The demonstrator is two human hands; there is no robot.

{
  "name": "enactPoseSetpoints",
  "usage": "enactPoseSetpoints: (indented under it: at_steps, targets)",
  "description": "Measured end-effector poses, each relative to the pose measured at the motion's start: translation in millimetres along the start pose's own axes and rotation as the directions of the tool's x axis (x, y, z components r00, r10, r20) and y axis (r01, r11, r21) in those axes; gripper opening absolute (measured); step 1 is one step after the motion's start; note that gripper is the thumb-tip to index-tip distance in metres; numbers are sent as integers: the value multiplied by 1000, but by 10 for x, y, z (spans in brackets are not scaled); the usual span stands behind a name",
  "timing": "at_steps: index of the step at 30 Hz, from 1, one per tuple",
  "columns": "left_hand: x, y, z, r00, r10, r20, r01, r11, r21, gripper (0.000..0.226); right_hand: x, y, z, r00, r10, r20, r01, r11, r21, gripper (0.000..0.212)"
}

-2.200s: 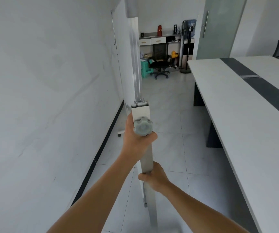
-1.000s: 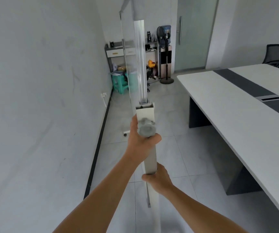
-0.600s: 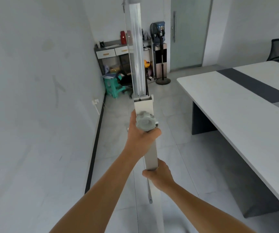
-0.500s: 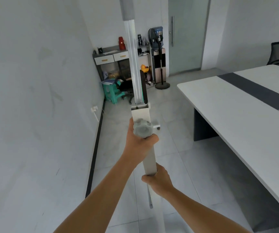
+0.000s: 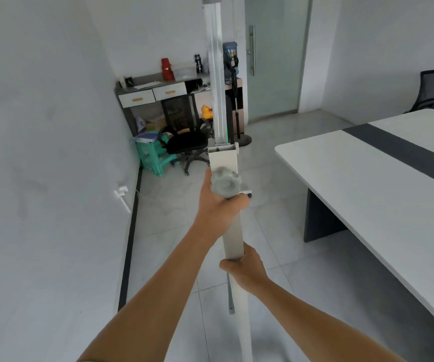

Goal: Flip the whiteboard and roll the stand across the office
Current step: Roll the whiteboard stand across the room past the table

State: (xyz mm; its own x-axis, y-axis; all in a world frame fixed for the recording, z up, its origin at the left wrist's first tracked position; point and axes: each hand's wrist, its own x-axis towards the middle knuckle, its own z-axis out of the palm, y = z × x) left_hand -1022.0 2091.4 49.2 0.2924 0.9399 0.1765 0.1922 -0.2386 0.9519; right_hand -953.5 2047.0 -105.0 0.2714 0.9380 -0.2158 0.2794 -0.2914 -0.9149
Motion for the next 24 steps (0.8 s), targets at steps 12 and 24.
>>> enactPoseSetpoints:
  at_steps: [12, 24]
  targets:
    - [2322, -347, -148, 995, 48, 83, -43, 997, -64, 36, 2222, -701, -19, 992, 104, -74, -99, 993, 61, 30]
    - [5035, -809, -20, 991, 0, 134, -1, 1000, 5, 27, 4817, -1237, -259, 989, 67, -131, -55, 994, 95, 32]
